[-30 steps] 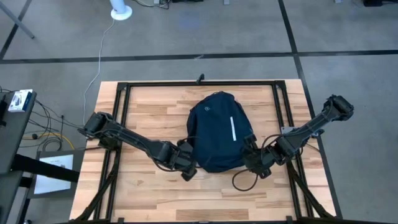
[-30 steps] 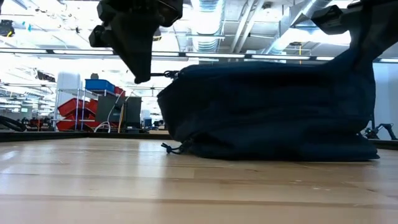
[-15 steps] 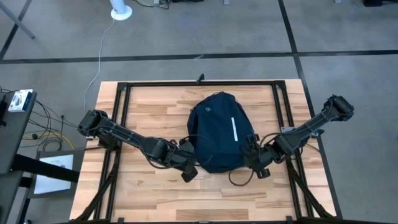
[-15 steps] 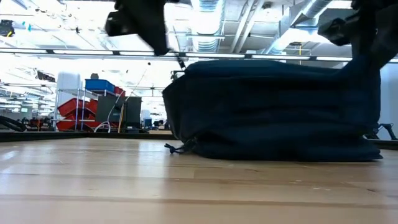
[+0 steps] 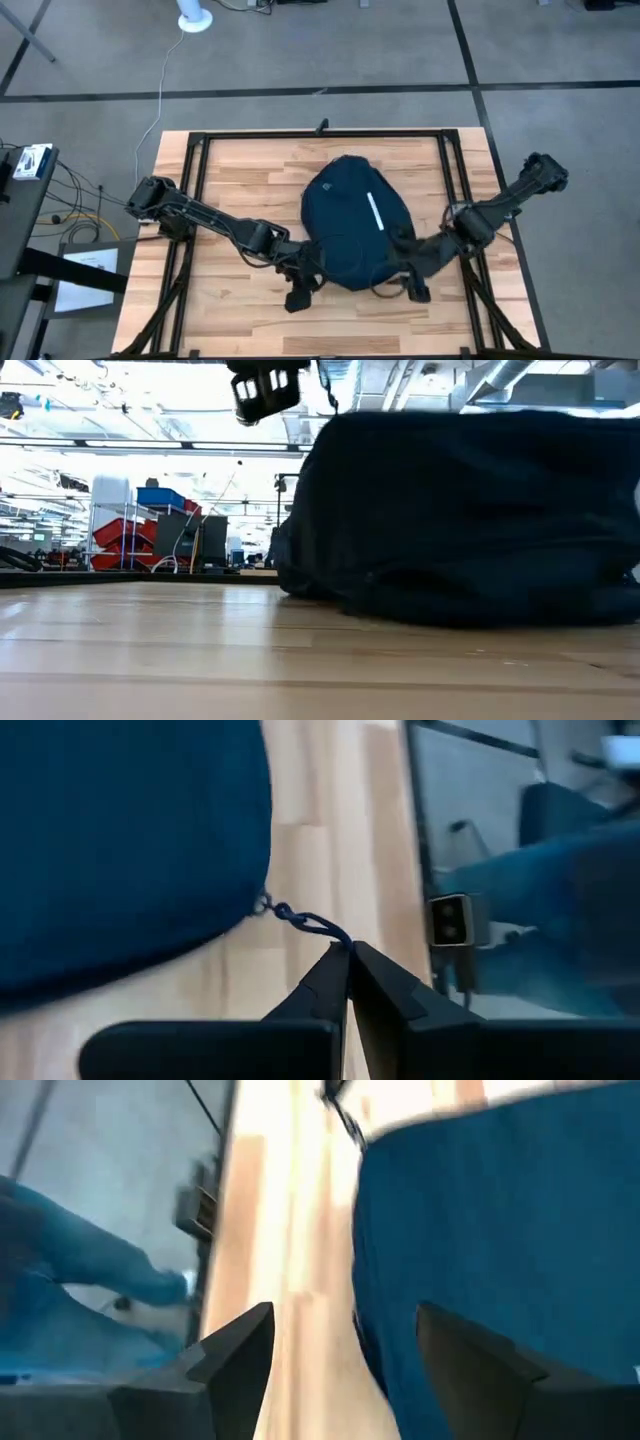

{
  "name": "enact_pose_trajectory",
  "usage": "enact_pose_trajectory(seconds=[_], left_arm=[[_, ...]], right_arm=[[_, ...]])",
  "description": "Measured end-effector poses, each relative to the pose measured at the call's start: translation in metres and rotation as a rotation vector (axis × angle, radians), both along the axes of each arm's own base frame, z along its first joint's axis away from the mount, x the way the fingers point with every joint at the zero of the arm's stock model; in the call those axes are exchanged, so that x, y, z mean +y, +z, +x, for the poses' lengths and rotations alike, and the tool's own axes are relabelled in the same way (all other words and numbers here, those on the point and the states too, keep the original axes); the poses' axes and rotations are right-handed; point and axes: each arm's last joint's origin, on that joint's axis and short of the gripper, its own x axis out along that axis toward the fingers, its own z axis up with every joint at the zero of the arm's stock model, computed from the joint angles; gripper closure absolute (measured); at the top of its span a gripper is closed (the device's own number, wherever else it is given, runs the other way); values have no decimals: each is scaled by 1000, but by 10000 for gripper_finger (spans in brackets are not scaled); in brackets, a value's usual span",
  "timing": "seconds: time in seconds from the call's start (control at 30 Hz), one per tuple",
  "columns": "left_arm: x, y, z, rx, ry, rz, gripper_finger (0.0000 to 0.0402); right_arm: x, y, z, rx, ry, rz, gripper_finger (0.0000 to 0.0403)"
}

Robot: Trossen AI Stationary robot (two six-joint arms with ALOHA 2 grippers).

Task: Unpack backpack
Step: Close the dark blue backpack

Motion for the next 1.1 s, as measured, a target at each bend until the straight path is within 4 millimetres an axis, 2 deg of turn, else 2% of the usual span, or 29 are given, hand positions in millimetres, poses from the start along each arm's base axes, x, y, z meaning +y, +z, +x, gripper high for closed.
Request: enact_pose_trajectory(seconds=[0.1, 0.23, 0.37, 0.53, 0.77, 0.93, 1.03, 1.1], left_arm=[[1, 4, 5, -72, -62, -7, 401], [6, 12, 14, -202, -123, -21, 401], [14, 16, 19, -249, -163, -57, 401], [24, 13, 20, -218, -149, -58, 401], [34, 12, 22, -212, -131, -43, 401], [37, 12, 22, -205, -129, -33, 401], [38, 10, 20, -186, -144, -16, 401], [40, 9, 19, -168, -147, -12, 401]], right_arm=[[25, -9, 10, -117, 51, -91, 170], [51, -30, 28, -216, 33, -278, 170], [64, -51, 45, -204, -8, -387, 169], [73, -70, 68, -162, -19, -422, 168], [69, -91, 92, -109, -54, -469, 168], [62, -99, 95, -66, -107, -474, 170], [57, -101, 92, -25, -191, -460, 190], [54, -103, 89, 12, -215, -465, 221]])
